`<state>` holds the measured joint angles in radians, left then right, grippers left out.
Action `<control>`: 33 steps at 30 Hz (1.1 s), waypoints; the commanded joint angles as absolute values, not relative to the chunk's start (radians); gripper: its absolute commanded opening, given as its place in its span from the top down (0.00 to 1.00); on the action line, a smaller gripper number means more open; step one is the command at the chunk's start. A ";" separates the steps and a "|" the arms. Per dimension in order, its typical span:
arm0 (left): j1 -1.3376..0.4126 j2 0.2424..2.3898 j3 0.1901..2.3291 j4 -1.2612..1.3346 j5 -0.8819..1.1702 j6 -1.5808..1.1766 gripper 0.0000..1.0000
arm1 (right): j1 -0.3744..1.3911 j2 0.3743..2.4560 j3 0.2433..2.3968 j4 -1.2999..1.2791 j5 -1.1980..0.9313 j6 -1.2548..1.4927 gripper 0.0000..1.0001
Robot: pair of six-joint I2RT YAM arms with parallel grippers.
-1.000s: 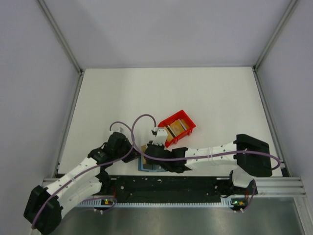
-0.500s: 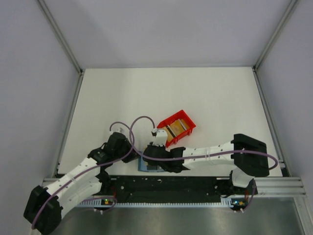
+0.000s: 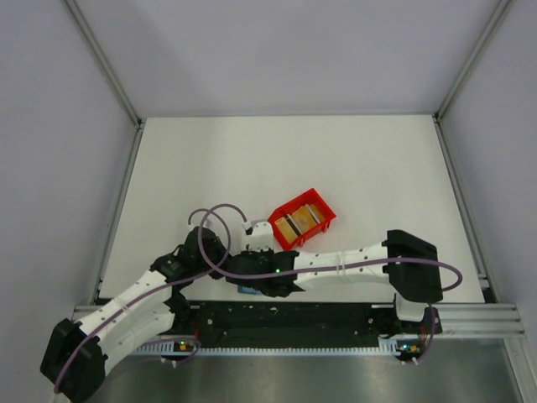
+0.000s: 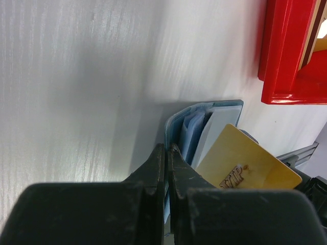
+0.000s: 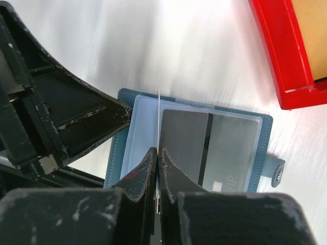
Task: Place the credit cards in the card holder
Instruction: Insert the credit card into the card holder.
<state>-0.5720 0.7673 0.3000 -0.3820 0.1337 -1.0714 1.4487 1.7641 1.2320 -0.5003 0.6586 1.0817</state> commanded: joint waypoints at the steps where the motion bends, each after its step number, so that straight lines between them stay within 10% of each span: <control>1: -0.575 0.750 0.308 -0.367 0.127 -1.060 1.00 | 1.477 1.792 1.333 -0.655 0.742 1.042 1.00; 18: -0.575 0.752 0.281 -0.362 0.095 -1.043 1.00 | 1.421 1.692 1.212 -0.744 0.726 1.112 1.00; 33: -0.577 0.769 0.192 -0.264 0.060 -1.081 1.00 | 1.296 1.341 0.723 0.030 0.289 0.873 1.00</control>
